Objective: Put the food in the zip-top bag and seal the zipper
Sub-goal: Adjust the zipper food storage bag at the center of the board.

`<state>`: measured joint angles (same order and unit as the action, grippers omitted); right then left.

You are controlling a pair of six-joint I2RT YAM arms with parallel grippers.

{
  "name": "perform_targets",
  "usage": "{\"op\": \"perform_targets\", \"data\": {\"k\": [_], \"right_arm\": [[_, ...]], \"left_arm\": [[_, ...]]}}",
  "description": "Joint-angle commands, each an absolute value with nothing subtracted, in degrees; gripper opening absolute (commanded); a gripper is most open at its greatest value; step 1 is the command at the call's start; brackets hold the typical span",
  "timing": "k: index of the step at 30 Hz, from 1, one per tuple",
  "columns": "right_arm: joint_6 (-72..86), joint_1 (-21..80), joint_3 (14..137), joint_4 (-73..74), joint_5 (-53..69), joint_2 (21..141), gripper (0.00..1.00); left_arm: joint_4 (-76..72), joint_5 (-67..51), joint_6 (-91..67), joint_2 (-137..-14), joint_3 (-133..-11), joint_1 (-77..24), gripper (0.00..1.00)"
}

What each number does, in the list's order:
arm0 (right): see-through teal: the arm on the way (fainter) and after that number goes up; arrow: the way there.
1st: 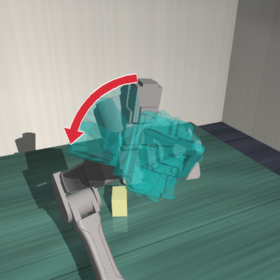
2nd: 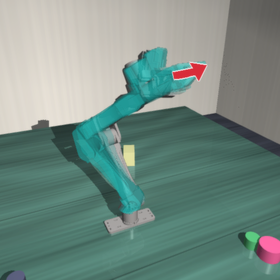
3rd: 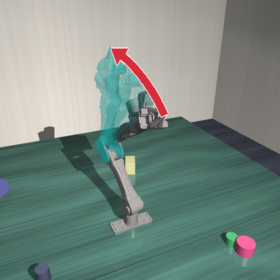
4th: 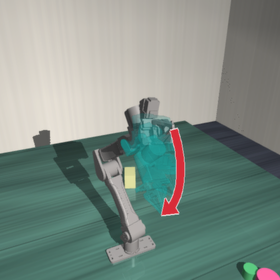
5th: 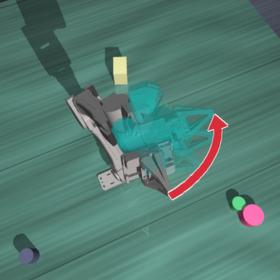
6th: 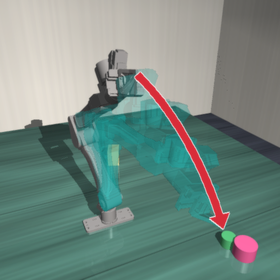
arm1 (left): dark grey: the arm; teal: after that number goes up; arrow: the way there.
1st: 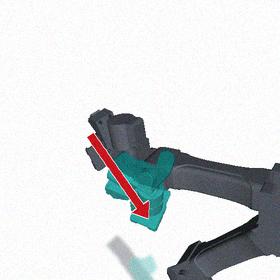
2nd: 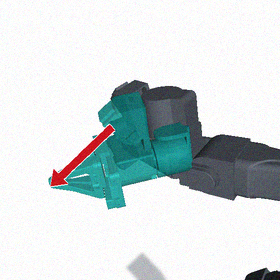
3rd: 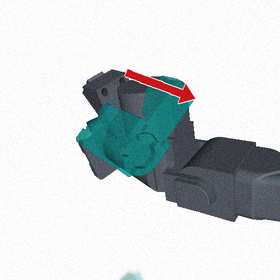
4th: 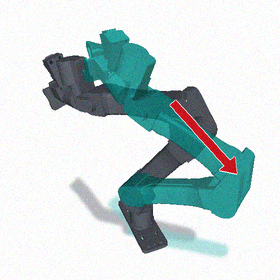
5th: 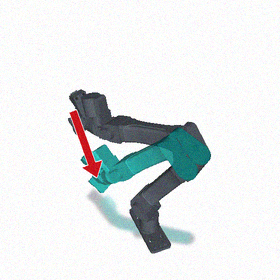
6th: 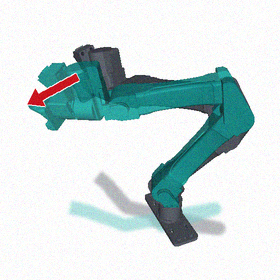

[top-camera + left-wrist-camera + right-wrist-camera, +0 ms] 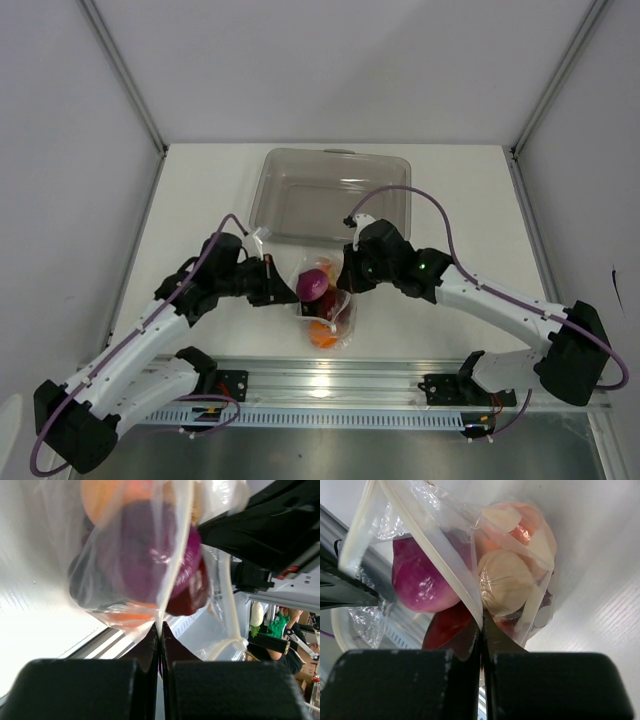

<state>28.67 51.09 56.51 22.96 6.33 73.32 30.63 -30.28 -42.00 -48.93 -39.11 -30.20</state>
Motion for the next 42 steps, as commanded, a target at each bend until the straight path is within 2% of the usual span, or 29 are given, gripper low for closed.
{"op": "perform_targets", "data": {"k": [1, 2, 7, 12, 18, 29, 37, 42], "right_arm": [[26.5, 51.8, 63.9, 24.5, 3.2, 71.6, 0.00], [25.5, 52.0, 65.6, 26.3, 2.6, 71.4, 0.00], [25.4, 54.5, 72.5, 28.3, 2.5, 68.2, 0.00], [27.5, 54.8, 66.5, 24.3, 2.3, 66.8, 0.00], [31.0, 54.8, 59.5, 20.0, 3.5, 70.0, 0.00], [29.2, 58.6, 69.7, 25.2, 0.0, 68.7, 0.00], [33.2, 58.8, 64.3, 22.8, -1.2, 67.3, 0.00], [35.4, 60.4, 61.9, 23.2, -2.0, 66.0, 0.00]], "left_arm": [[27.8, -32.7, -42.9, -46.4, -46.0, -29.8, 0.01], [28.6, -32.6, -42.7, -46.1, -50.0, -29.8, 0.00], [30.8, -32.6, -43.8, -42.2, -53.0, -30.0, 0.01], [31.0, -30.8, -42.9, -41.7, -47.2, -29.9, 0.01], [27.4, -30.3, -41.7, -47.6, -39.7, -29.8, 0.01], [28.9, -33.6, -43.7, -45.6, -54.8, -30.3, 0.01], [25.9, -33.6, -43.1, -46.4, -43.4, -30.3, 0.01], [22.9, -35.9, -43.9, -47.5, -41.7, -30.8, 0.00]]}}
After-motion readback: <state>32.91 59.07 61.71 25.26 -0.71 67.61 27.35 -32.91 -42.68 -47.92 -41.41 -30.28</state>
